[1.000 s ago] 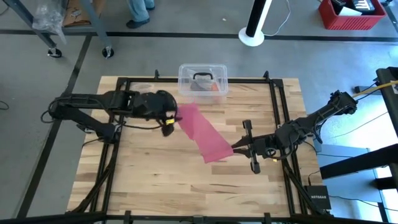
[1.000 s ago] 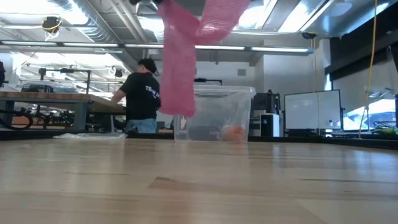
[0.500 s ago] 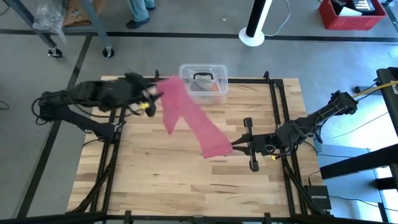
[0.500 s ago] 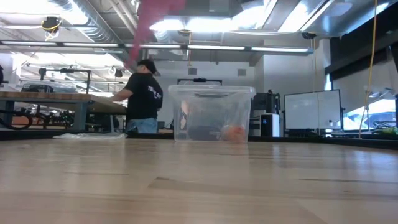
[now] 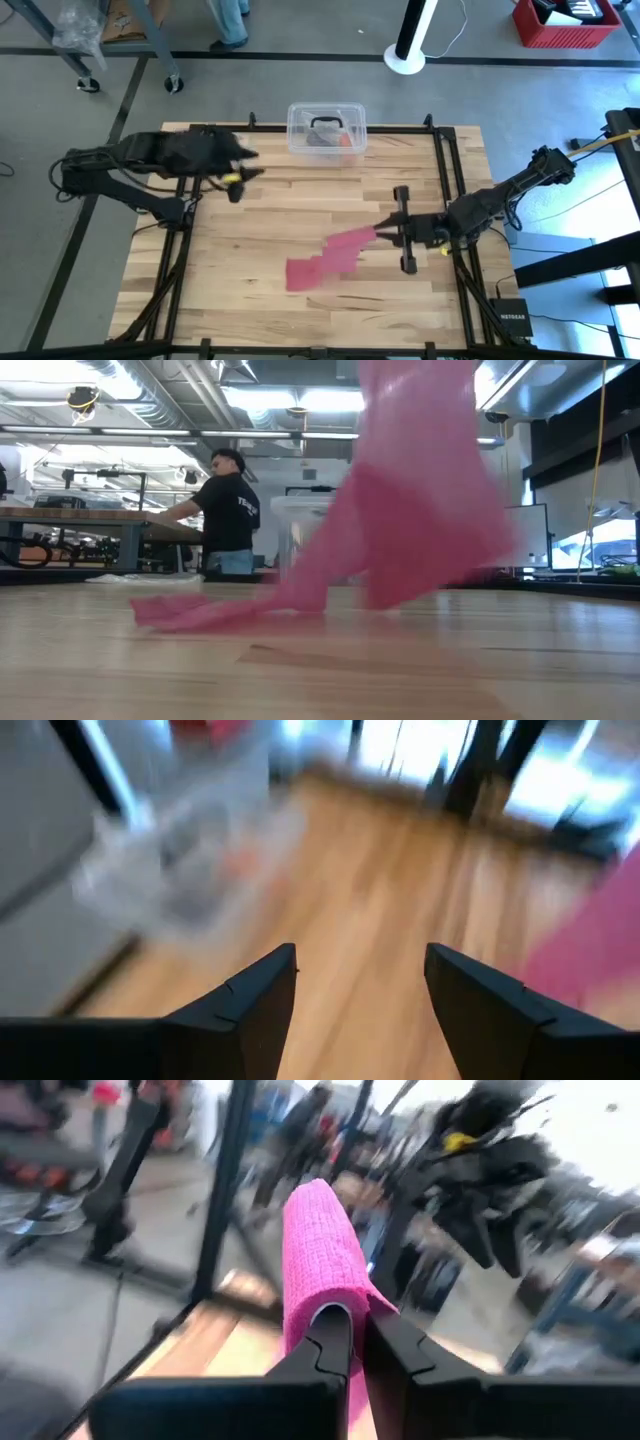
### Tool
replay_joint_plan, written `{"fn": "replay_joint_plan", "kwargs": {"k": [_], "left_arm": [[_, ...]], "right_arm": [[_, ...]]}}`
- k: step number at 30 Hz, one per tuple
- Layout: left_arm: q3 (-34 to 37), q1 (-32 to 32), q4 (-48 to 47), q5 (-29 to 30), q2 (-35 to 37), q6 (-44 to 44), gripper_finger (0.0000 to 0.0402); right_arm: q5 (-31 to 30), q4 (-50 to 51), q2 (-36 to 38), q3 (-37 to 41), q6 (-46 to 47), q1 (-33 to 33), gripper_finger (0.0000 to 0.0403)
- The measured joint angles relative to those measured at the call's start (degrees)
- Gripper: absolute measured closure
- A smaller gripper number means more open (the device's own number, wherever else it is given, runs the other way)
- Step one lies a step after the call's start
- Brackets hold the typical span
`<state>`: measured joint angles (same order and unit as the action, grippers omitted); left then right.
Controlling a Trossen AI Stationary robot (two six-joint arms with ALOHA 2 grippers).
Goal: Roll bandage
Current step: Roll the pink bandage
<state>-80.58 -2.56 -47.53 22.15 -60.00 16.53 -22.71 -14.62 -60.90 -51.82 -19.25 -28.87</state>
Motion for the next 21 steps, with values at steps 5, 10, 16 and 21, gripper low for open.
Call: {"fn": "replay_joint_plan", "kwargs": {"k": [5,10,16,21], "left_arm": [[2.3,-2.1,17.2,0.1,0.0,-8.4,0.0188],[8.6,-4.8,26.2,-0.4,-3.1,-12.8,0.0188],[15.9,-6.1,30.6,-1.8,-6.4,-12.5,0.0188],[17.5,-6.7,33.9,-1.8,-7.0,-12.0,0.0188]], "right_arm": [[-3.9,-2.1,0.0,-10.4,-8.2,2.8,0.0386],[0.7,10.2,-1.7,-28.0,-6.9,5.7,0.0386],[2.8,27.3,-5.6,-42.1,-3.7,6.8,0.0386],[2.2,35.6,-6.8,-43.2,-1.5,6.8,0.0386]]}}
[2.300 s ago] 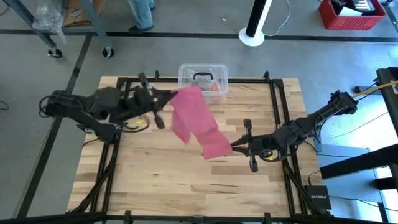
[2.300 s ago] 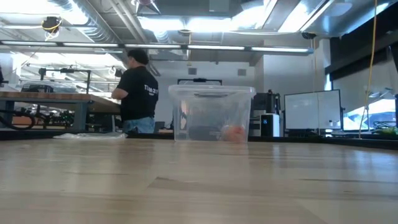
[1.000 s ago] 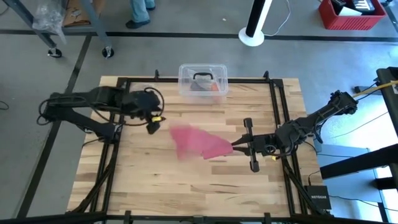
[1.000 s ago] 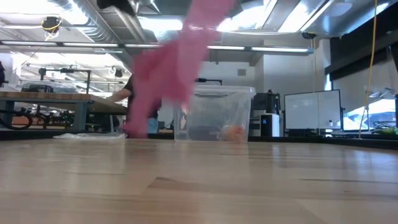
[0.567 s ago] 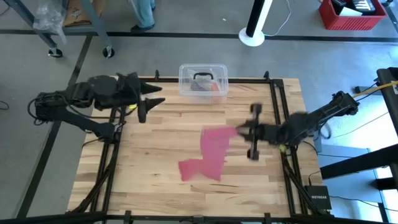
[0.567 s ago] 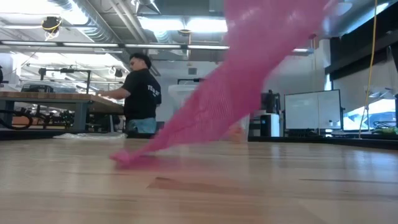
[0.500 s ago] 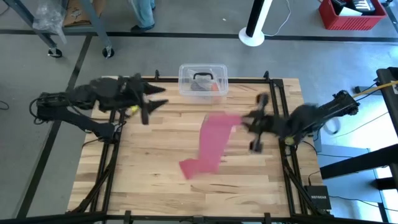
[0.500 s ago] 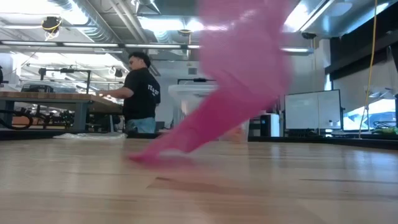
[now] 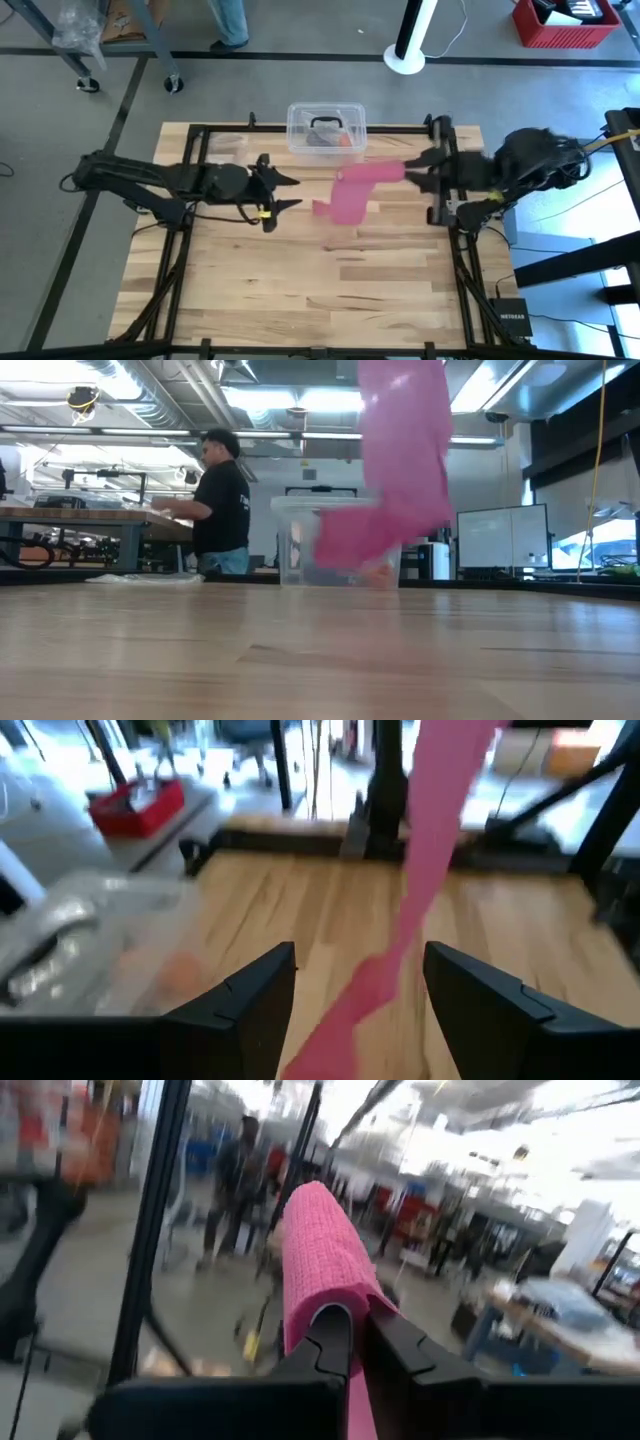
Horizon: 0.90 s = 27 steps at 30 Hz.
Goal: Roll bandage
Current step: Roll the pink bandage
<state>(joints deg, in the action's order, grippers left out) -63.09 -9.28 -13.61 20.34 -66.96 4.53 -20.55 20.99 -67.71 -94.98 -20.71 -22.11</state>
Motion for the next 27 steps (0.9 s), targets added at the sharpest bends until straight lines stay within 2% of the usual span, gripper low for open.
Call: {"fn": "replay_joint_plan", "kwargs": {"k": [4,8,13,17,27], "left_arm": [[-0.1,-0.9,8.2,0.0,-0.1,-3.3,0.0188],[-0.1,-2.3,19.0,0.4,-3.6,-7.4,0.0188],[0.0,-6.1,22.5,0.3,-9.2,-12.6,0.0188],[-0.1,-7.7,26.3,4.8,-11.8,-15.4,0.0188],[-0.1,-5.7,31.6,5.6,-16.7,-15.4,0.0188]], "right_arm": [[-1.8,5.7,-1.5,0.1,2.6,0.0,0.0386],[-1.9,6.8,-3.1,1.3,3.9,0.0,0.0386],[-3.9,7.4,-4.8,5.1,4.1,0.0,0.0386],[-4.4,6.8,-4.9,6.5,5.2,0.0,0.0386],[-3.9,5.2,-4.9,6.9,5.6,0.0,0.0386]]}}
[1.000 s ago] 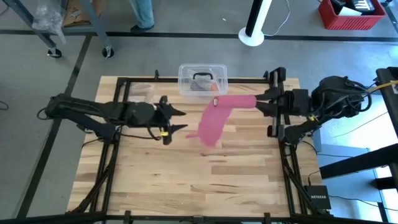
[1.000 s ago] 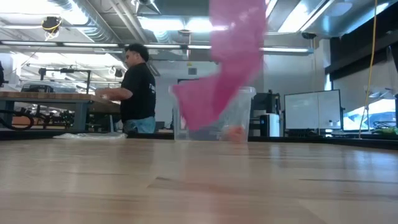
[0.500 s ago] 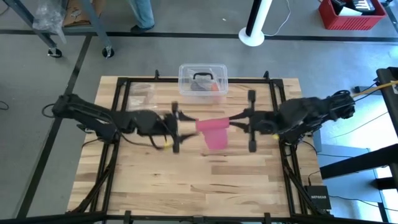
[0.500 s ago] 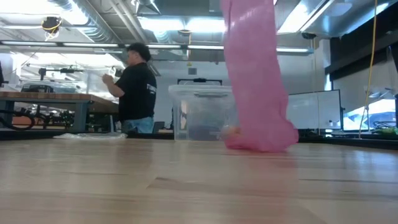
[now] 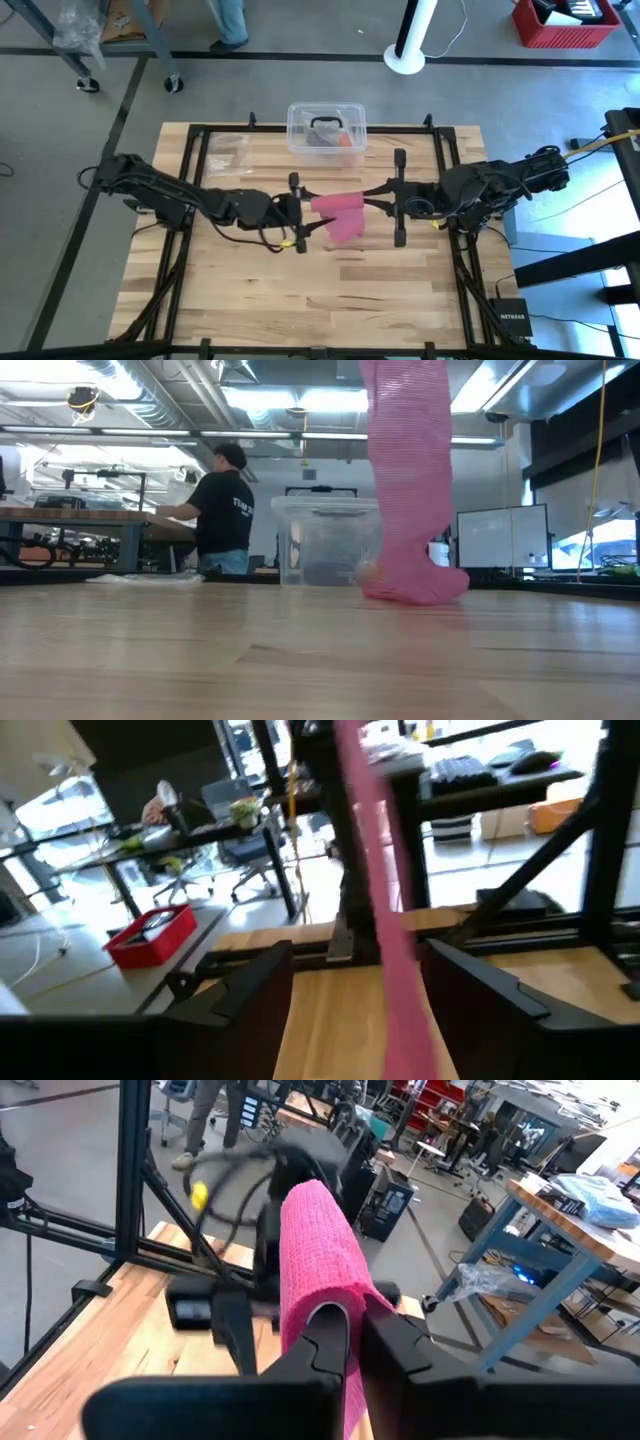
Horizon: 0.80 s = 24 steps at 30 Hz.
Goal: Roll bandage
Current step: Roll the pink bandage
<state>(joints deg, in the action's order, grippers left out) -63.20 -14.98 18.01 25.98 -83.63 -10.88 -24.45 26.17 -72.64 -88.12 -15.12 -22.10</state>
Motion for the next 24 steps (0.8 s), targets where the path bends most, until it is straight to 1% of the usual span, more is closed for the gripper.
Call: {"fn": "replay_joint_plan", "kwargs": {"k": [6,8,11,15,20,22,24], "left_arm": [[0.0,0.5,7.0,-0.2,-4.0,2.2,0.0188],[0.0,0.5,7.8,-0.3,-5.1,2.4,0.0189],[0.1,0.6,8.4,-1.1,-5.5,2.7,0.0205],[0.0,0.6,8.4,-2.2,-5.9,2.5,0.0254],[0.0,0.4,6.9,-3.2,-5.8,1.9,0.0349],[0.0,0.2,5.9,-6.4,-5.8,2.1,0.0385],[0.0,-0.3,5.7,-10.6,-5.9,2.6,0.0393]], "right_arm": [[0.0,-1.2,0.0,0.0,-0.4,0.0,0.0386],[0.0,-1.4,0.0,0.0,-1.0,0.0,0.0386],[0.0,-2.4,0.0,0.0,-1.8,0.0,0.0386],[0.0,-2.9,0.0,0.0,-2.3,0.0,0.0386],[0.0,-2.9,0.0,0.0,-3.5,0.0,0.0386],[-1.1,-2.8,0.0,0.0,-4.8,0.0,0.0386],[-3.0,-2.1,0.0,0.0,-6.4,0.0,0.0386]]}}
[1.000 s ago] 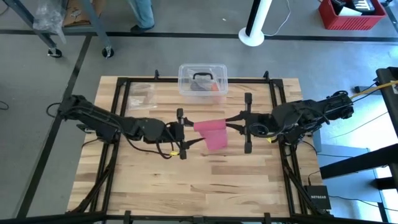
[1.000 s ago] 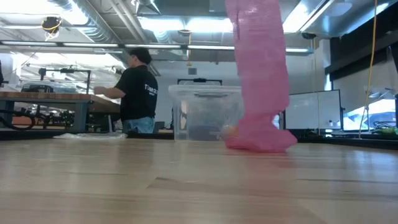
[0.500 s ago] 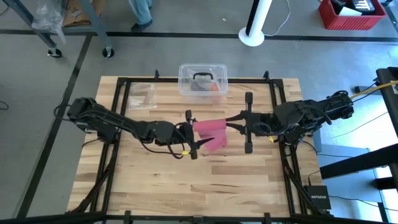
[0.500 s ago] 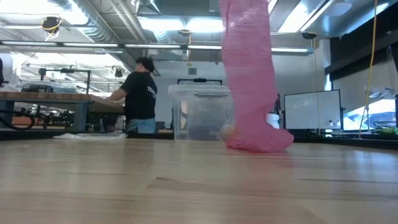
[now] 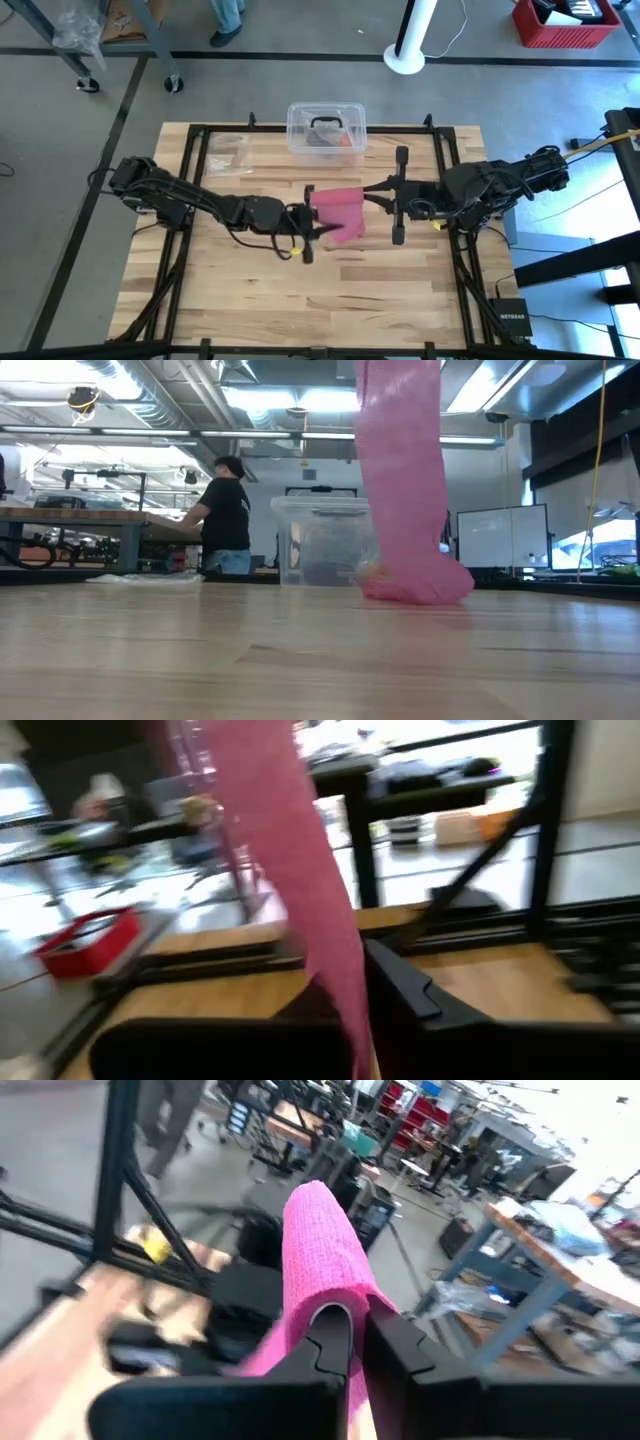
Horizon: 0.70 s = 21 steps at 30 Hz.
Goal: Roll bandage
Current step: Roll the pink bandage
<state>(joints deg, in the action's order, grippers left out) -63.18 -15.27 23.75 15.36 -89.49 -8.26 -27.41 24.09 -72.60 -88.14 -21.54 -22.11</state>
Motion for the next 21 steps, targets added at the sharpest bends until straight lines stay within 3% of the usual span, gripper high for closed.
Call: {"fn": "replay_joint_plan", "kwargs": {"k": [4,6,21], "left_arm": [[-0.4,-1.5,-1.1,-9.8,0.2,2.3,0.0387],[-1.0,-2.9,-0.9,-11.9,0.2,3.3,0.0393],[-11.1,-9.9,-1.2,-10.4,2.5,-3.1,0.0400]], "right_arm": [[-1.7,2.8,0.4,0.0,-1.0,0.0,0.0386],[-2.9,4.5,0.4,0.0,-1.4,0.0,0.0386],[-6.5,9.4,0.0,7.4,-0.5,0.7,0.0386]]}}
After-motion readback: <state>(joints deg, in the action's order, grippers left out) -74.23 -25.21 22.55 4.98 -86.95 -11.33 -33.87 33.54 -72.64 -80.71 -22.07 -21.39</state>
